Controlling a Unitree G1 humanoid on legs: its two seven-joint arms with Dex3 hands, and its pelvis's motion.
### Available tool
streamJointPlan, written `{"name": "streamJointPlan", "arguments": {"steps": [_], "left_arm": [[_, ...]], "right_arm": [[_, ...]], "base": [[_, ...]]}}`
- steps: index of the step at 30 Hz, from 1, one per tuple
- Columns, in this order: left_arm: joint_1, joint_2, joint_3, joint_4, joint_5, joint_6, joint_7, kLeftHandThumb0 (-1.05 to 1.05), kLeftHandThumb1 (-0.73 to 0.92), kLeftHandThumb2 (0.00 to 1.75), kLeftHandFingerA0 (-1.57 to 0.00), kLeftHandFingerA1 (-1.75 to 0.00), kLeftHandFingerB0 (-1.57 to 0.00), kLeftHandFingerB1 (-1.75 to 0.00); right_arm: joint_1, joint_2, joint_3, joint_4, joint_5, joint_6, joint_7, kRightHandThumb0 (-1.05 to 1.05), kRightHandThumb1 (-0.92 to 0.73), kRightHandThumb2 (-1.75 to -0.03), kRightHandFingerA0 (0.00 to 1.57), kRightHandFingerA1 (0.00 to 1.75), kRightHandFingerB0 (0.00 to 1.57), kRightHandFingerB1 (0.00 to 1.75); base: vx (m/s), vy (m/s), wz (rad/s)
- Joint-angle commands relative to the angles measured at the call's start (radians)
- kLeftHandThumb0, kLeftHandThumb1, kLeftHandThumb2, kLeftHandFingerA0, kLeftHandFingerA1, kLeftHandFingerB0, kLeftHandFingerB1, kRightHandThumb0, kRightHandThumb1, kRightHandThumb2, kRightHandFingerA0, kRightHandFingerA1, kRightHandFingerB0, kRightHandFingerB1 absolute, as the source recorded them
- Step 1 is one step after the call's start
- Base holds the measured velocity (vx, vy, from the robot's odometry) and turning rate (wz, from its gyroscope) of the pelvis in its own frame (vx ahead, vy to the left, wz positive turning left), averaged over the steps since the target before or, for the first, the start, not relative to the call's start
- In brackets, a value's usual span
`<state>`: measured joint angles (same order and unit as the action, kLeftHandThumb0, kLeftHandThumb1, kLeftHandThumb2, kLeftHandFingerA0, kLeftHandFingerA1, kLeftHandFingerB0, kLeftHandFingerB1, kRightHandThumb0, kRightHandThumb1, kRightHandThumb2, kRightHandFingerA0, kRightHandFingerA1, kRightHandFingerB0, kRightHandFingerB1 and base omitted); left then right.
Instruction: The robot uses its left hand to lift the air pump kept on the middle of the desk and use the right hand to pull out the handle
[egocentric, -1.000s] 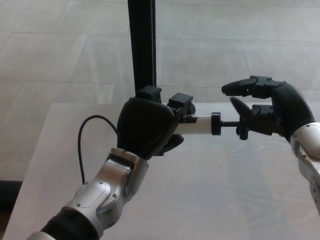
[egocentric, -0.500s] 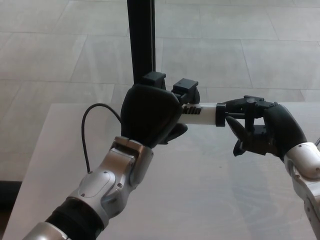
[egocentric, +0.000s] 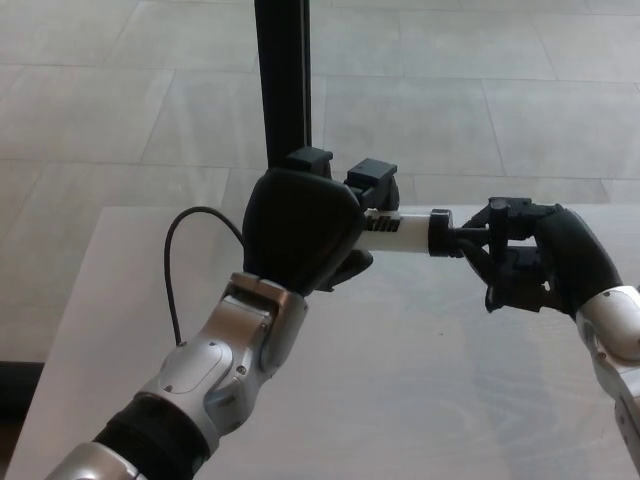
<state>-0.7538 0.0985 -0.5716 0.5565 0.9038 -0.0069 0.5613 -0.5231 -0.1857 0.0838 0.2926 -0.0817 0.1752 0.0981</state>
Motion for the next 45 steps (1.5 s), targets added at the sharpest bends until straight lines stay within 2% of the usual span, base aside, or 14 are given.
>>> {"name": "streamJointPlan", "arguments": {"steps": [1, 4, 8, 10, 11, 13, 21, 22, 27, 28, 30, 31, 32, 45], "left_arm": [[0.001, 0.014, -0.006, 0.000, 0.025, 0.001, 0.013, -0.29, 0.69, 0.67, -0.83, -1.64, -0.75, -1.18], [0.007, 0.013, -0.011, 0.010, 0.028, -0.006, 0.033, -0.29, 0.69, 0.65, -0.83, -1.65, -0.79, -1.11], [0.010, 0.019, -0.008, 0.003, 0.015, -0.020, 0.019, -0.28, 0.69, 0.68, -0.81, -1.66, -0.73, -1.23], [0.010, 0.021, -0.011, 0.005, 0.020, -0.018, 0.026, -0.28, 0.69, 0.66, -0.81, -1.65, -0.77, -1.13], [0.011, 0.022, -0.010, 0.007, 0.017, -0.020, 0.024, -0.29, 0.68, 0.67, -0.82, -1.63, -0.83, -0.89], [0.012, 0.029, -0.014, 0.014, 0.022, -0.024, 0.032, -0.32, 0.69, 0.66, -0.82, -1.63, -0.82, -0.89], [0.052, 0.042, -0.025, 0.014, 0.016, -0.033, 0.039, -0.24, 0.61, 0.82, -0.80, -1.70, -0.79, -1.21], [0.065, 0.044, -0.025, 0.011, 0.014, -0.022, 0.021, -0.18, 0.62, 0.80, -0.95, -1.71, -0.74, -1.33], [0.092, 0.057, -0.025, 0.028, 0.018, -0.030, 0.042, -0.18, 0.62, 0.79, -0.96, -1.70, -0.68, -1.37], [0.095, 0.063, -0.026, 0.030, 0.023, -0.035, 0.057, -0.24, 0.62, 0.77, -0.81, -1.75, -0.71, -1.47], [0.096, 0.074, -0.031, 0.035, 0.032, -0.045, 0.080, -0.17, 0.58, 0.83, -0.99, -1.72, -0.68, -1.40], [0.098, 0.079, -0.029, 0.042, 0.024, -0.056, 0.084, -0.16, 0.58, 0.84, -0.99, -1.75, -0.66, -1.44], [0.099, 0.081, -0.026, 0.045, 0.017, -0.062, 0.084, -0.21, 0.56, 0.89, -0.83, -1.75, -0.68, -1.55], [0.105, 0.113, -0.008, 0.054, 0.001, -0.093, 0.102, -0.14, 0.54, 0.93, -0.92, -1.72, -0.65, -1.43]], "right_arm": [[-0.023, -0.008, -0.018, 0.019, -0.031, -0.064, -0.039, -0.22, -0.73, -0.82, 0.80, 1.74, 0.70, 1.48], [-0.023, -0.011, -0.015, 0.012, -0.044, -0.064, -0.039, -0.22, -0.71, -0.86, 0.82, 1.75, 0.71, 1.50], [-0.027, -0.009, -0.019, 0.016, -0.047, -0.079, -0.034, -0.25, -0.66, -0.86, 0.85, 1.75, 0.64, 1.64], [-0.025, -0.008, -0.016, 0.015, -0.058, -0.083, -0.040, -0.25, -0.65, -0.85, 0.86, 1.75, 0.66, 1.64], [-0.026, -0.008, -0.014, 0.017, -0.064, -0.091, -0.043, -0.24, -0.62, -0.91, 0.87, 1.75, 0.66, 1.65], [-0.026, -0.010, -0.005, 0.019, -0.079, -0.109, -0.047, -0.23, -0.63, -0.92, 0.86, 1.75, 0.66, 1.64], [-0.035, -0.015, -0.018, 0.004, -0.092, -0.106, -0.050, -0.19, -0.57, -1.13, 0.86, 1.75, 0.73, 1.61], [-0.035, -0.020, -0.023, -0.003, -0.095, -0.101, -0.050, -0.18, -0.57, -1.13, 0.86, 1.75, 0.73, 1.60], [-0.036, -0.028, -0.041, -0.024, -0.097, -0.065, -0.047, -0.17, -0.57, -1.14, 0.86, 1.75, 0.74, 1.61], [-0.035, -0.028, -0.047, -0.026, -0.091, -0.060, -0.043, -0.16, -0.55, -1.16, 0.85, 1.75, 0.74, 1.62], [-0.033, -0.036, -0.048, -0.024, -0.096, -0.069, -0.039, -0.16, -0.55, -1.17, 0.85, 1.75, 0.74, 1.61], [-0.032, -0.038, -0.048, -0.033, -0.101, -0.049, -0.041, -0.17, -0.56, -1.15, 0.86, 1.75, 0.75, 1.60], [-0.031, -0.040, -0.051, -0.029, -0.097, -0.055, -0.038, -0.17, -0.55, -1.17, 0.86, 1.75, 0.76, 1.59], [-0.021, -0.067, -0.056, -0.023, -0.109, -0.065, -0.032, -0.17, -0.50, -1.23, 0.86, 1.75, 0.75, 1.61]], "base": [[0.00, 0.000, 0.00], [0.00, 0.000, 0.00], [0.00, 0.000, 0.00], [0.00, 0.000, 0.00], [0.00, 0.000, 0.00], [0.00, 0.000, 0.00], [0.00, 0.000, 0.00], [0.00, 0.000, 0.00], [0.00, 0.000, 0.00], [0.00, 0.000, 0.00], [0.00, 0.000, 0.00], [0.00, 0.000, 0.00], [0.00, 0.000, 0.00], [0.00, 0.000, 0.00]]}}
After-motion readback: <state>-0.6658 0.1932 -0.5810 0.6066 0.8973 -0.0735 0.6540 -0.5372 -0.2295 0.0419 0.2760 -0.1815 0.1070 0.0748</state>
